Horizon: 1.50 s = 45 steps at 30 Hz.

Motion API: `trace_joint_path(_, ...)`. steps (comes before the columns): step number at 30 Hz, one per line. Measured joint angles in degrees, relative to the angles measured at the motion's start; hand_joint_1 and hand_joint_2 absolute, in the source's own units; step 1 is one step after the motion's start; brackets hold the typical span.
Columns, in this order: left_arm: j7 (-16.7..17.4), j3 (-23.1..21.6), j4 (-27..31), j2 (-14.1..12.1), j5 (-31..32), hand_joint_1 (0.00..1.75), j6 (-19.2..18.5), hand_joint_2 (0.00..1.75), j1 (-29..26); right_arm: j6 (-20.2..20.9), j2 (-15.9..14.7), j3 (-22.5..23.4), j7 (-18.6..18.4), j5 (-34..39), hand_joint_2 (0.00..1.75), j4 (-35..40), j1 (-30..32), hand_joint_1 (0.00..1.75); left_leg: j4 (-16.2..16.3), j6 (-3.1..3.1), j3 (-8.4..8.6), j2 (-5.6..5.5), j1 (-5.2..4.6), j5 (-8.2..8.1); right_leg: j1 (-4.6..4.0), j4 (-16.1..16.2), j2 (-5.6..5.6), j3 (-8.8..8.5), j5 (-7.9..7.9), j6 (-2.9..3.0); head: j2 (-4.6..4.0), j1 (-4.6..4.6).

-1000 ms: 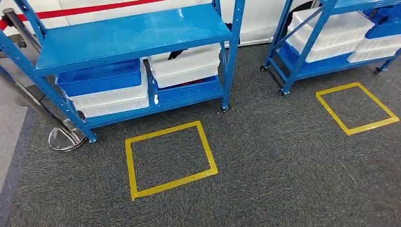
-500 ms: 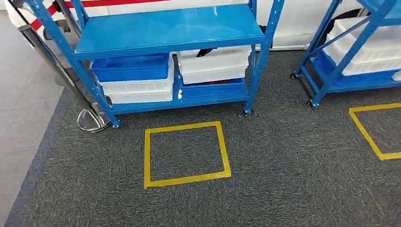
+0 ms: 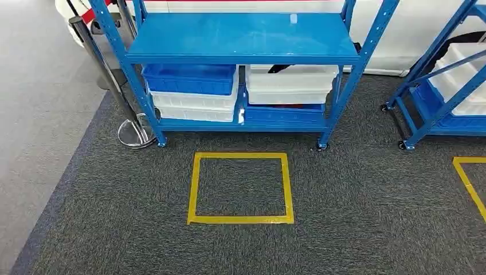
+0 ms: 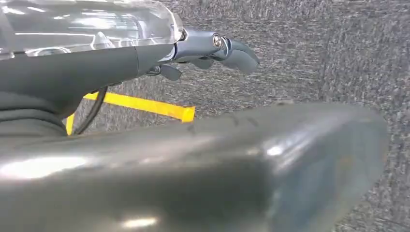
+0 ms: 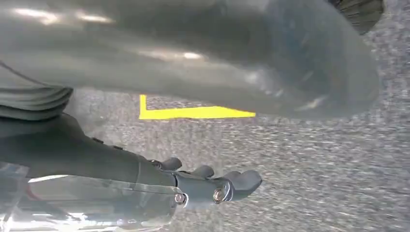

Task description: Take the parts from the cabinet and place them on the table.

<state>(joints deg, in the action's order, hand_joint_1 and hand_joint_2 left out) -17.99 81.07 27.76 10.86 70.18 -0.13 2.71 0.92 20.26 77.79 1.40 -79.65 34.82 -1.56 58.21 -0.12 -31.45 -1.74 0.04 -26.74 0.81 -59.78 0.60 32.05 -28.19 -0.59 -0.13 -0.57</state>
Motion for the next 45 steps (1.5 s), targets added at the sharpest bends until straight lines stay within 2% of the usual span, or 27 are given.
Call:
trace_joint_path(4,-0.07,0.0,0.57,0.07,0.0,0.0,0.0,0.0,-0.08,0.0,0.02,-0.02,0.02,0.0,0.0,0.04,-0.11,0.0,-0.26,-1.14,0.15,-0.2,0.19,-0.39,-0.04,0.13,-0.1,-0.07,-0.01,1.49,0.0,-0.04)
trace_joint_path(6,-0.09,0.0,0.7,0.13,0.0,0.0,0.0,0.0,-0.14,-0.02,0.07,-0.02,0.02,0.0,0.0,0.07,-0.13,0.0,2.26,-1.66,-0.64,0.69,0.23,-1.96,0.27,0.33,-0.46,-0.37,-0.05,2.16,0.0,-0.15)
trace_joint_path(9,-0.09,0.0,0.83,0.31,0.02,0.0,-0.02,0.0,-0.16,-0.02,0.07,0.0,0.02,0.0,0.0,0.24,0.0,0.0,16.83,-2.23,-8.32,1.33,0.49,-8.43,0.0,0.3,-0.93,-0.73,-0.62,2.7,0.0,-0.35)
trace_joint_path(10,-0.09,0.0,0.88,0.46,0.02,0.0,-0.09,0.0,-0.24,-0.02,0.07,0.04,0.04,0.02,0.0,0.28,0.01,0.0,19.37,-2.16,-9.91,1.35,0.49,-8.54,-0.09,0.29,-1.0,-0.99,-0.87,2.67,0.0,-0.37)
trace_joint_path(11,-0.09,0.0,0.9,0.52,0.02,0.0,-0.18,0.0,-0.36,-0.02,0.07,0.09,0.04,0.04,0.0,0.33,0.01,0.0,18.7,-1.97,-9.92,1.34,0.48,-7.04,-0.16,0.29,-1.0,-1.4,-1.13,2.64,0.0,-0.37)
trace_joint_path(12,-0.09,0.0,0.94,0.55,0.04,0.0,-0.22,0.0,-0.42,-0.02,0.07,0.15,0.07,0.07,0.0,0.35,0.01,0.0,15.69,-1.66,-8.71,1.34,0.45,-4.59,-0.26,0.3,-1.0,-1.9,-1.48,2.61,0.0,-0.37)
trace_joint_path(14,-0.09,0.0,1.2,0.59,0.09,0.0,-0.33,0.0,-0.4,-0.02,0.09,0.28,0.09,0.09,0.0,0.39,-0.05,0.0,5.13,-0.48,-3.99,1.44,0.05,1.52,-0.45,0.34,-1.08,-3.17,-2.28,2.44,0.0,-0.37)
trace_joint_path(15,-0.09,0.0,1.4,0.59,0.09,0.0,-0.33,0.0,-0.42,-0.02,0.11,0.31,0.09,0.09,0.0,0.42,0.11,0.0,2.03,0.25,-2.59,1.8,-0.31,1.85,-0.33,0.43,-1.18,-3.39,-2.61,2.36,0.0,-0.33)
trace_joint_path(16,-0.13,-0.02,1.62,0.57,0.11,0.0,-0.33,0.0,-0.28,0.0,0.24,0.35,0.11,0.09,0.0,0.46,-0.02,0.0,0.89,0.65,-1.99,2.03,-0.65,0.89,-0.62,0.3,-1.19,-3.41,-2.97,1.82,0.0,-0.17)
trace_joint_path(18,-0.13,-0.02,1.66,0.74,0.09,0.0,-0.35,0.0,-0.35,0.0,0.22,0.35,0.15,0.09,0.0,0.55,-0.03,0.0,0.48,0.89,-2.14,1.81,-0.87,0.77,-0.37,0.26,-1.42,-4.1,-2.59,1.15,0.0,-0.2)
trace_joint_path(20,-0.11,0.0,1.73,0.83,0.09,0.0,-0.35,0.0,-0.46,0.0,0.2,0.37,0.15,0.09,0.0,0.59,-0.13,0.0,-0.89,1.52,-0.19,1.42,-0.07,0.76,-0.41,-0.4,-1.56,-4.12,-2.69,0.47,0.02,-0.19)
trace_joint_path(21,-0.13,0.0,1.9,1.01,0.11,0.0,-0.44,0.0,-0.62,0.02,0.2,0.39,0.15,0.11,0.0,0.59,-0.09,0.0,-1.43,1.7,0.61,1.43,-0.25,0.62,-0.25,-1.63,-1.13,-3.9,-3.15,0.27,0.02,-0.04)
trace_joint_path(23,-0.11,0.0,2.16,1.09,0.2,0.0,-0.7,0.0,-0.43,0.0,0.17,0.37,0.15,0.13,0.0,0.74,-0.15,0.0,-1.57,2.14,1.16,1.41,-0.22,0.27,-0.14,-8.86,-0.74,0.91,-6.7,-0.22,0.02,0.2)
trace_joint_path(25,-0.09,0.0,2.29,1.33,0.28,0.0,-0.72,0.0,-0.46,0.0,0.15,0.39,0.15,0.13,0.0,0.76,-0.14,0.0,-1.55,2.15,1.7,1.28,-0.21,-0.41,-0.03,-15.95,-0.72,6.25,-8.83,-0.59,0.0,0.2)
trace_joint_path(26,-0.04,0.0,2.41,1.47,0.35,0.0,-0.81,0.0,-0.59,0.02,0.15,0.42,0.15,0.13,0.0,0.76,-0.07,0.0,-1.55,2.07,2.2,1.2,-0.15,-0.83,0.02,-16.56,-0.72,7.54,-7.84,-0.77,0.02,0.18)
trace_joint_path(27,-0.02,0.02,2.45,1.66,0.37,0.0,-0.83,0.0,-0.7,0.07,0.15,0.44,0.15,0.13,0.0,0.76,-0.05,0.0,-1.55,1.88,2.9,1.1,-0.07,-1.31,0.11,-14.53,-0.73,7.41,-5.37,-0.85,0.0,0.22)
trace_joint_path(30,0.0,0.02,2.58,1.9,0.48,0.0,-0.92,0.0,-0.77,0.07,0.13,0.59,0.15,0.13,0.0,0.85,0.36,0.0,-1.54,1.01,4.93,0.82,0.12,-3.05,0.23,-1.68,-0.7,3.36,4.17,-0.78,0.0,0.24)
trace_joint_path(31,0.09,0.04,2.78,1.9,0.59,0.0,-1.07,0.0,-0.67,0.13,0.13,0.76,0.15,0.13,0.0,0.85,0.45,0.0,-0.99,0.58,5.61,0.77,-0.12,-3.67,-0.14,-0.59,-0.69,3.35,1.65,-0.44,0.0,0.2)
trace_joint_path(32,0.11,0.02,2.97,2.03,0.61,0.0,-1.27,0.0,-0.5,0.19,0.11,0.76,0.18,0.13,0.0,0.87,0.25,0.0,-1.08,0.15,5.04,0.88,-0.19,-4.08,-0.23,-0.91,-0.69,3.21,1.44,0.64,0.02,0.13)
trace_joint_path(33,0.18,0.02,3.3,2.05,0.74,0.0,-1.44,0.0,-0.43,0.22,0.13,0.76,0.2,0.13,0.0,0.9,0.25,0.0,-1.18,-0.2,5.59,0.88,-0.22,-4.36,-0.12,-0.72,-0.65,3.14,2.2,0.98,0.0,0.13)
trace_joint_path(35,0.24,0.04,3.78,2.21,0.81,0.0,-1.73,0.0,-0.44,0.24,0.13,0.81,0.17,0.13,0.0,0.9,0.28,0.0,-0.39,-0.65,6.17,0.8,-0.22,-4.31,0.05,-0.45,-0.64,2.09,1.72,1.73,0.0,0.18)
trace_joint_path(37,0.24,0.04,4.0,2.38,0.96,0.0,-1.75,0.0,-0.42,0.24,0.13,0.83,0.17,0.13,0.0,0.94,0.41,0.0,5.61,-1.21,3.09,1.34,0.05,-4.34,0.08,0.16,-0.88,0.8,1.08,2.42,0.02,-0.2)
trace_joint_path(39,0.26,0.02,4.2,2.4,0.96,0.0,-1.81,0.0,-0.43,0.24,0.13,0.85,0.2,0.13,0.0,1.01,0.32,0.0,13.88,-1.75,-2.7,1.37,0.24,-7.64,-0.01,0.24,-0.88,0.06,0.3,2.61,0.02,-0.18)
trace_joint_path(41,0.28,0.02,4.37,2.54,0.98,0.0,-1.88,0.0,-0.6,0.26,0.13,0.87,0.2,0.13,0.0,1.01,0.37,0.0,17.52,-1.79,-6.78,1.37,0.24,-10.84,-0.04,0.24,-0.77,-1.25,-0.83,2.64,0.0,-0.15)
trace_joint_path(42,0.31,0.04,4.39,2.64,1.05,0.0,-1.97,0.0,-0.71,0.26,0.13,0.94,0.2,0.13,0.0,1.01,0.4,0.0,16.14,-1.68,-7.17,1.37,0.23,-10.26,-0.08,0.25,-0.71,-2.07,-1.4,2.6,0.02,-0.17)
trace_joint_path(43,0.31,0.04,4.55,2.71,1.14,0.0,-2.14,0.0,-0.77,0.26,0.13,0.96,0.2,0.13,0.0,1.01,0.39,0.0,13.14,-1.38,-6.78,1.37,0.17,-8.29,-0.15,0.27,-0.7,-2.97,-2.03,2.54,0.02,-0.15)
trace_joint_path(45,0.31,0.11,5.01,2.82,1.2,0.0,-2.53,0.0,-0.9,0.26,0.15,1.07,0.2,0.13,0.0,0.98,0.42,0.0,4.51,0.17,-5.12,1.57,-0.33,-0.24,-0.33,0.4,-0.82,-4.56,-3.26,2.44,0.0,-0.13)
